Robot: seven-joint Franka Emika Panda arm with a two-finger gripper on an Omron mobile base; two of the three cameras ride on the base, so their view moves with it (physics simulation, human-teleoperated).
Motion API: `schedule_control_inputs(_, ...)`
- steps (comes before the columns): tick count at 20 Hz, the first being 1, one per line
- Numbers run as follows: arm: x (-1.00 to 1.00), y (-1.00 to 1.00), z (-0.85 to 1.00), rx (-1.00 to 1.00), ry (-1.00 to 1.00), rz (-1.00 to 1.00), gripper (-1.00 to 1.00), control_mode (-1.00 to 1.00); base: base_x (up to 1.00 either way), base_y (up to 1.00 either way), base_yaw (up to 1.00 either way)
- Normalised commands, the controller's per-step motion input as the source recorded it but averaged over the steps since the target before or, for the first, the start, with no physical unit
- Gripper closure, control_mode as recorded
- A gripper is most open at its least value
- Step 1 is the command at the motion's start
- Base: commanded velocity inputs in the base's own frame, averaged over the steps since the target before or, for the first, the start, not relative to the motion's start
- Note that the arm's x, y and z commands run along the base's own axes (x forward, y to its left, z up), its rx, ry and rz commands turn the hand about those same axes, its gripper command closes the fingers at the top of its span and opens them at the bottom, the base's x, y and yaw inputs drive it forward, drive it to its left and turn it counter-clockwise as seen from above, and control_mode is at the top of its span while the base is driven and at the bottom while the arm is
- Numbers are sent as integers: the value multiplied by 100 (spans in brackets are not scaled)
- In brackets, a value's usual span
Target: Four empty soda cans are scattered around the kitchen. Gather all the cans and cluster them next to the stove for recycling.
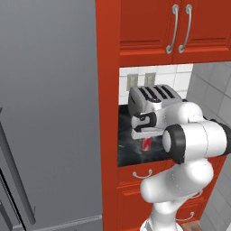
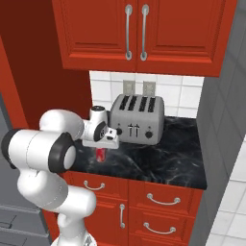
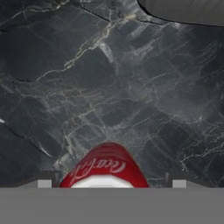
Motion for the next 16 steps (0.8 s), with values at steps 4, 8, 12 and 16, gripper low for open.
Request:
schedule_control_inputs(4, 0, 0, -1, 0, 1, 0, 100, -100, 0, 0, 0)
schedule_control_inputs(8, 0, 0, -5, 0, 0, 0, 100, -100, 0, 0, 0)
schedule_control_inputs(12, 0, 0, -1, 0, 0, 0, 100, -100, 0, 0, 0)
schedule_control_inputs(16, -10, 0, 22, 0, 0, 0, 100, -100, 0, 0, 0)
